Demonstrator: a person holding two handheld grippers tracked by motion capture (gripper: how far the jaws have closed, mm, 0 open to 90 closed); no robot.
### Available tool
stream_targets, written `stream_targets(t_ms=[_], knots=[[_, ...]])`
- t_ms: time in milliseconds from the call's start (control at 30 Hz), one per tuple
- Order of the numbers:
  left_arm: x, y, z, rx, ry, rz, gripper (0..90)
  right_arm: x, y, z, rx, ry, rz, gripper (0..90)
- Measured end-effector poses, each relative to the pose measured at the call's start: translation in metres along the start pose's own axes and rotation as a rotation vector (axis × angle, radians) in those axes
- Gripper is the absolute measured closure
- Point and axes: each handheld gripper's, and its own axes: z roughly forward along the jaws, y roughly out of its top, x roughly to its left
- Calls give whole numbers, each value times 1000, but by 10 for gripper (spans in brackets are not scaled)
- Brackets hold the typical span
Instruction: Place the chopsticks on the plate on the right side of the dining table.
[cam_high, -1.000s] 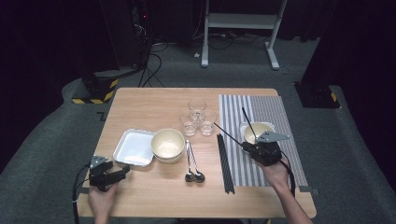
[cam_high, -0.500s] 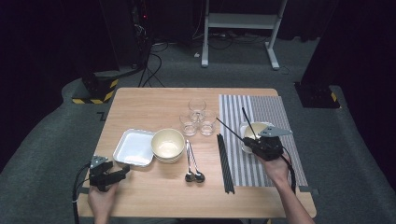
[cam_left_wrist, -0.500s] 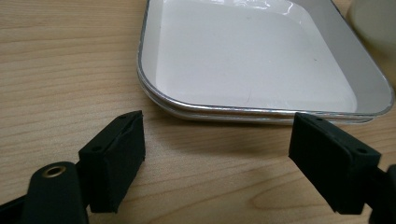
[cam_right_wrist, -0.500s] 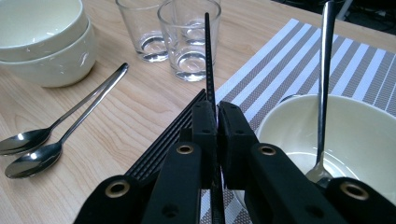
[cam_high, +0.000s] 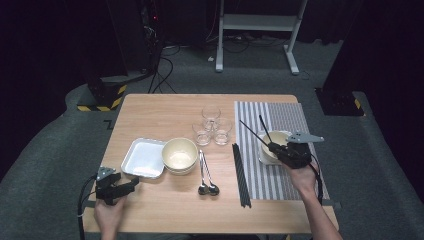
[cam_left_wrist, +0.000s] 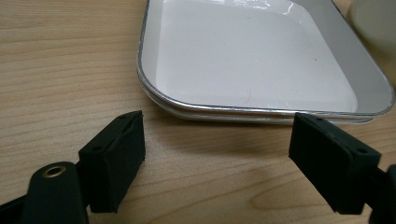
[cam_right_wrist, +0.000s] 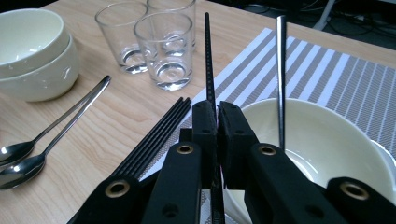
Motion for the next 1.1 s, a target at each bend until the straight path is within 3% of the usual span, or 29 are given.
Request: stream_targets(t_ms=[1100], knots=[[0, 0, 0, 0, 0, 0, 186, -36, 9, -6, -32, -83, 67, 859]])
